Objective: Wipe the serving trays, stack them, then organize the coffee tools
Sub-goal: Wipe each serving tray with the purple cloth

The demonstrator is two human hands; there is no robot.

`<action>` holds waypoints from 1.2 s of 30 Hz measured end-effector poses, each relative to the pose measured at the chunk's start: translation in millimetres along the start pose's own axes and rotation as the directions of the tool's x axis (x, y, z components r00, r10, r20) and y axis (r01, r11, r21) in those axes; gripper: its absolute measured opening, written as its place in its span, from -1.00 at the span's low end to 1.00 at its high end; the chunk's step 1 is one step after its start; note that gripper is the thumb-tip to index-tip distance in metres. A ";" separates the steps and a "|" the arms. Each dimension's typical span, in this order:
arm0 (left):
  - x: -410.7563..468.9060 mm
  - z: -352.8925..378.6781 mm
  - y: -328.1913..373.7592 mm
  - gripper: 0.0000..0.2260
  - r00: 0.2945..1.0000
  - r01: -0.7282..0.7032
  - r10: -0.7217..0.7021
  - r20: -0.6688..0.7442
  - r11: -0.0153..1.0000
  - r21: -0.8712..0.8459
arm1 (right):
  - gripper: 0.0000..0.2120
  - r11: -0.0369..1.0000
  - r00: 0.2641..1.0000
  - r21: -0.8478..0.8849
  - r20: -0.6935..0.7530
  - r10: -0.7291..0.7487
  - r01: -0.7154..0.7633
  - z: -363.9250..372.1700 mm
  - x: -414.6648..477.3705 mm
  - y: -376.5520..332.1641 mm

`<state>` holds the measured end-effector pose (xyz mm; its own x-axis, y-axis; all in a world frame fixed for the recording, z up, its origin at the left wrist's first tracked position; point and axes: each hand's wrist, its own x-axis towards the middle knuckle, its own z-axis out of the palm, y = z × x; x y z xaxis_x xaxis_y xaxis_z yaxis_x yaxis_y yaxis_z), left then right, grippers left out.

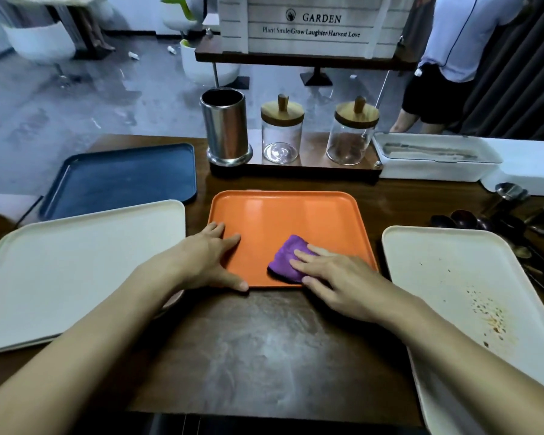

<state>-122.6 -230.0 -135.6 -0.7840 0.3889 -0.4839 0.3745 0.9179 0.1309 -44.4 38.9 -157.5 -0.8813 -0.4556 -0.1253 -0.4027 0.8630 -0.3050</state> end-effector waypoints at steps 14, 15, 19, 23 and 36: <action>0.3 -0.1 -3.9 0.09 0.998 0.019 -0.020 0.053 1.000 0.019 | -0.24 0.962 0.964 -0.140 0.093 0.250 -0.236 -17.7 -39.7 -1.4; 1.0 0.8 -5.0 0.12 0.998 0.020 -0.023 0.050 0.999 0.046 | -0.19 0.956 0.956 -0.139 0.105 0.273 -0.258 -18.0 -41.6 -3.4; 2.7 3.1 -9.7 0.21 0.998 0.043 -0.049 0.049 0.992 0.117 | 0.00 0.940 0.930 -0.086 0.140 0.341 -0.331 -11.1 -35.8 -14.3; 1.2 1.0 -7.8 0.10 0.998 0.020 -0.028 0.064 0.993 0.113 | 0.11 0.915 0.900 -0.044 0.166 0.404 -0.402 -6.5 -21.0 -7.6; -0.9 1.9 -12.6 0.02 0.999 0.009 -0.013 0.047 0.997 0.071 | 0.16 0.869 0.871 -0.057 -0.015 0.491 -0.491 -10.9 64.8 33.7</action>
<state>-125.6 -242.1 -138.4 -0.7643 0.3732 -0.5259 0.4015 0.9136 0.0648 -117.8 40.8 -165.6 -0.9691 0.0305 -0.2448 0.0688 0.9864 -0.1493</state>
